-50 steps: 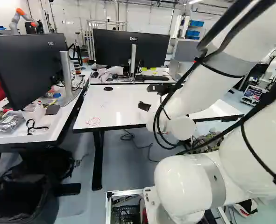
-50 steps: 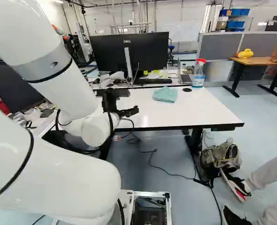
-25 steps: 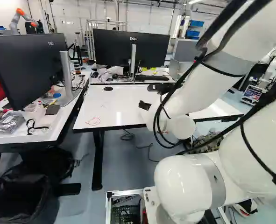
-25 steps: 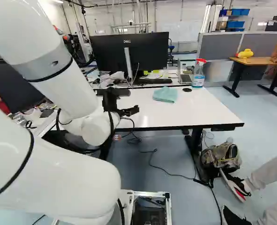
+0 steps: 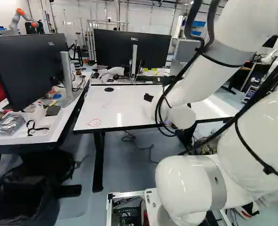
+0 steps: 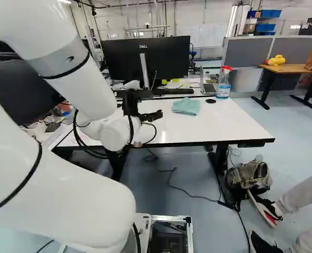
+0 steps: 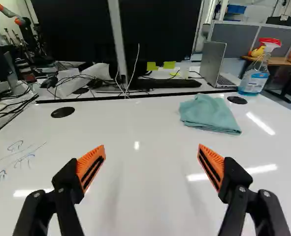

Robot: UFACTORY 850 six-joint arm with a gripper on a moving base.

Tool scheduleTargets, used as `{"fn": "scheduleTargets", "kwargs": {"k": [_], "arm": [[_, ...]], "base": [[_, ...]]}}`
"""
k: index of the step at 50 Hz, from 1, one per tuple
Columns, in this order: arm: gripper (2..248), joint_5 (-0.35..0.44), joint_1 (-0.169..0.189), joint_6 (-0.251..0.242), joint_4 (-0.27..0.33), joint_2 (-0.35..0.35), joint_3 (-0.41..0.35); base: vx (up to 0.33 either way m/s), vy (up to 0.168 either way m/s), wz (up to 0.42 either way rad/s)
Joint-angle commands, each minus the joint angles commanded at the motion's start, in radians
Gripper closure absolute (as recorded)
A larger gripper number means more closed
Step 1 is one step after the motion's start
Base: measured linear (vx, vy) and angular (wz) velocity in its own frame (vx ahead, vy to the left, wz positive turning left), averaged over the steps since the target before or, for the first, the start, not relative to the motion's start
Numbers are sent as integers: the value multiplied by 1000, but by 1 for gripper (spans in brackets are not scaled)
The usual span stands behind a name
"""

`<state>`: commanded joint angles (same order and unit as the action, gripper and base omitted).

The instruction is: Clean the table with the green towel

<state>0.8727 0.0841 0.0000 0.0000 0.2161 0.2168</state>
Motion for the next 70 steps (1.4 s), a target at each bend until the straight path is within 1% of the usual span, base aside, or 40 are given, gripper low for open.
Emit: {"fn": "scheduleTargets", "kwargs": {"k": [33, 70], "arm": [[3, 0, 77, 0, 0, -94, 167], [3, 0, 146, 0, 0, -288, 360]], "base": [[0, 0, 0], [0, 0, 0]]}}
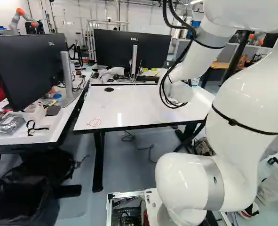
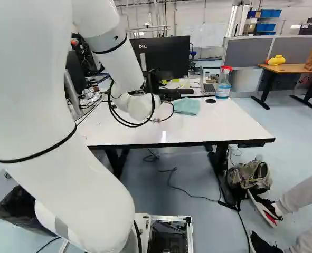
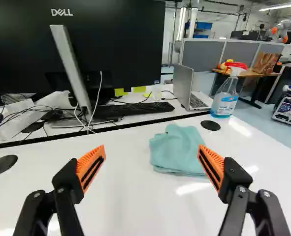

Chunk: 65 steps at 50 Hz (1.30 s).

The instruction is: Clean the table with the green towel

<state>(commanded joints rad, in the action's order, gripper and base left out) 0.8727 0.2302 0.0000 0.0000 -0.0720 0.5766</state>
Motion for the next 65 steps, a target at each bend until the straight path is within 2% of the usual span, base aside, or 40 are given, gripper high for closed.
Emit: {"fn": "scheduleTargets", "kwargs": {"k": [36, 65], "arm": [[3, -2, 36, 0, 0, -189, 208], [3, -72, 52, 0, 0, -336, 384]], "base": [[0, 0, 0], [0, 0, 0]]}}
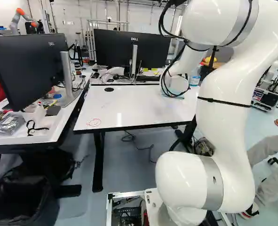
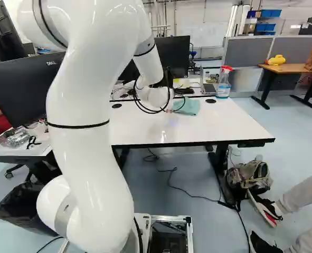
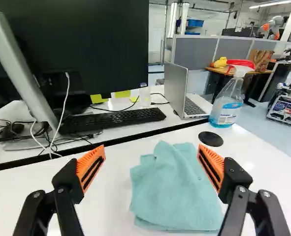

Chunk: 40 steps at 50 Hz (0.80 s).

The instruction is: Clean the table with the green towel

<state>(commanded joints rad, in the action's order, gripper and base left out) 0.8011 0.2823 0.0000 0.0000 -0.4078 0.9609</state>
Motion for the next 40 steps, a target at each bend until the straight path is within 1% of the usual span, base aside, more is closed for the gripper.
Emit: {"fn": "scheduleTargets", "kwargs": {"k": [23, 40], "arm": [[3, -107, 22, 0, 0, -109, 138], [3, -223, 41, 0, 0, -187, 240]], "base": [[0, 0, 0], [0, 0, 0]]}}
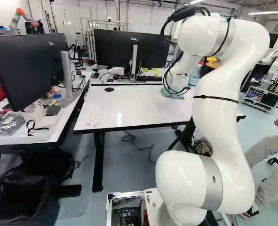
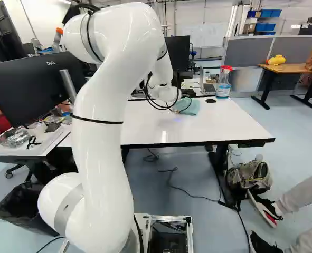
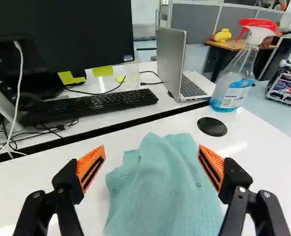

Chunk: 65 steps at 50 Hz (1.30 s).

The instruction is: Clean the table with the green towel

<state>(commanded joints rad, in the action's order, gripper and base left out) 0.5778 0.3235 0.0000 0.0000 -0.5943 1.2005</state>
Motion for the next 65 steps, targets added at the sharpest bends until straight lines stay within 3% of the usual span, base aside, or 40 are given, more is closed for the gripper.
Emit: {"fn": "scheduleTargets", "kwargs": {"k": [19, 34, 49, 50, 54, 55, 60, 61, 65], "arm": [[3, -145, 25, 0, 0, -72, 98], [3, -256, 39, 0, 0, -94, 127], [3, -253, 41, 0, 0, -95, 129], [17, -253, 41, 0, 0, -95, 129], [17, -253, 41, 0, 0, -95, 129], [55, -253, 41, 0, 0, -95, 129], [55, -253, 41, 0, 0, -95, 129], [94, -253, 41, 0, 0, -95, 129], [94, -253, 41, 0, 0, -95, 129]], "base": [[0, 0, 0], [0, 0, 0], [0, 0, 0], [0, 0, 0], [0, 0, 0], [0, 0, 0], [0, 0, 0], [0, 0, 0], [0, 0, 0]]}}
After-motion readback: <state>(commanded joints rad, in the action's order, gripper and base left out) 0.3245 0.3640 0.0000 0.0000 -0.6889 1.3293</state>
